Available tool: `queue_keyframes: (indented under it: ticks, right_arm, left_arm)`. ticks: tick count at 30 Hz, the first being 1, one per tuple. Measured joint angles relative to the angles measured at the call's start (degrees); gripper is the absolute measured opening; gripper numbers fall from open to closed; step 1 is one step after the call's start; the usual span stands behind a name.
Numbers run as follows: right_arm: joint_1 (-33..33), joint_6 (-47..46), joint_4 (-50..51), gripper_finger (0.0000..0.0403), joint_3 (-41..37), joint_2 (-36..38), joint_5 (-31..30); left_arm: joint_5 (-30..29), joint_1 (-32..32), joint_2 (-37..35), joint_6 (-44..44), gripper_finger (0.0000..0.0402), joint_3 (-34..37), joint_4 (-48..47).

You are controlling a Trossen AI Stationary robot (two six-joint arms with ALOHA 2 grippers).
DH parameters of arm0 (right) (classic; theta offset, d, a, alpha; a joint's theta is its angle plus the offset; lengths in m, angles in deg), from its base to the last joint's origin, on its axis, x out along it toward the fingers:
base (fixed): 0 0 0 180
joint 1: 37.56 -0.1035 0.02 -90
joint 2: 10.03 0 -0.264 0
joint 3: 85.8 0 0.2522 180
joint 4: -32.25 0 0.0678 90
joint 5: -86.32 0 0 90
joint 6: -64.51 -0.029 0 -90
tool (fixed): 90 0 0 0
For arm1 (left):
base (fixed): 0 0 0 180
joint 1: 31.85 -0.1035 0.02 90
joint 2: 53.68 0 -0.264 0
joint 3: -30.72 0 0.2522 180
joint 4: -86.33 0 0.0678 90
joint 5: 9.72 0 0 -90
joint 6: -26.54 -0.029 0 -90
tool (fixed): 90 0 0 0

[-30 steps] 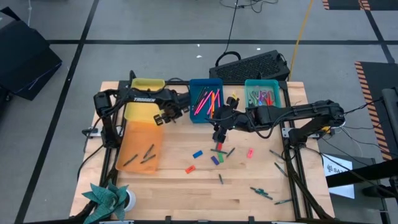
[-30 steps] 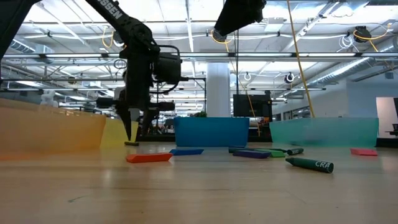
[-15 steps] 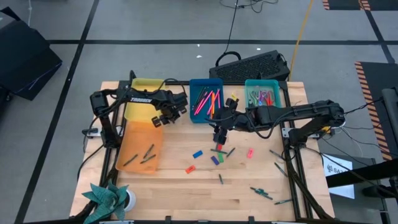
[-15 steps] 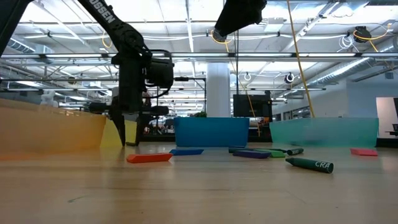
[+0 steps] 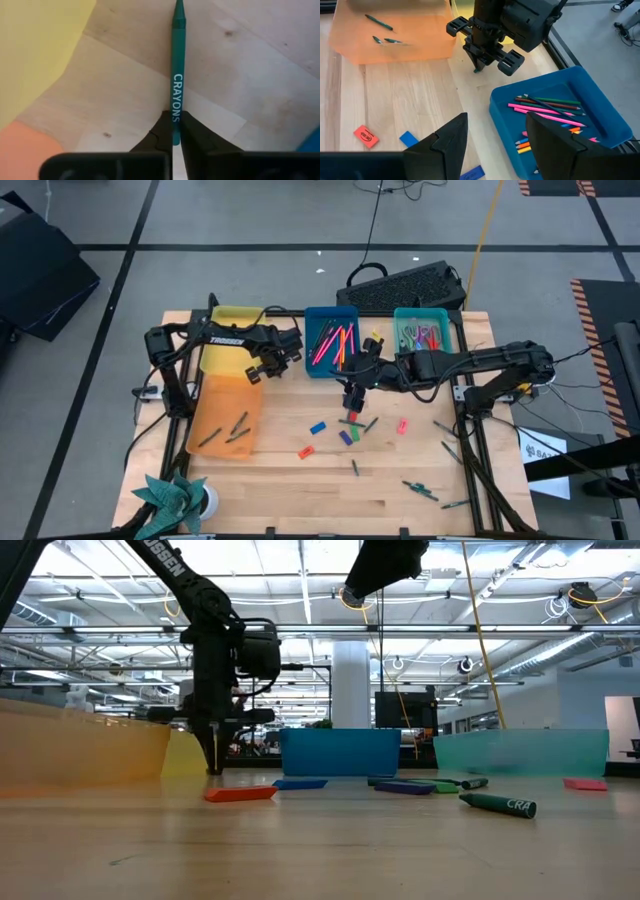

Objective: Sort crayons/erasers/pens/pencils in bins
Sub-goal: Put the green crayon into the orange bin

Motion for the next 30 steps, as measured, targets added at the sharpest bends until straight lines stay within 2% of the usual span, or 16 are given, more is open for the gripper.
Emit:
queue_keyframes:
  ticks: [4,9,14,17,21,26,30]
  right_arm:
    - [0.00,0.35,0.00,0.0192,0.00,0.00,0.00]
    - [0.02,0.80,-0.01,0.0192,0.00,0.00,0.02]
    - [0.04,0.20,0.06,0.0192,0.00,0.00,0.04]
    - [-0.09,-2.20,0.52,0.0192,-0.12,0.00,0.65]
    - [-1.54,-3.22,0.13,0.0192,-1.19,0.00,5.11]
    - [-7.52,3.01,1.14,0.0192,-1.85,-0.75,6.05]
    - [-12.14,4.12,0.68,0.0192,-1.75,-3.10,5.92]
  left_arm:
    - [-0.84,0.61,-0.72,-0.35,0.0034,-0.31,-0.41]
    - [-6.97,3.66,-3.14,-0.46,0.0022,-0.28,0.53]
    - [-7.09,8.11,-10.09,-10.41,0.0013,-0.31,-0.40]
    - [-9.79,13.57,-17.07,-13.22,0.0024,-0.32,-5.79]
    - [-12.75,21.79,-26.39,-14.24,0.0028,-0.38,-16.69]
    - [-13.82,34.78,-36.67,-10.31,0.0017,-0.42,-35.31]
    - [-14.27,44.73,-40.85,-9.97,0.0021,-0.28,-45.49]
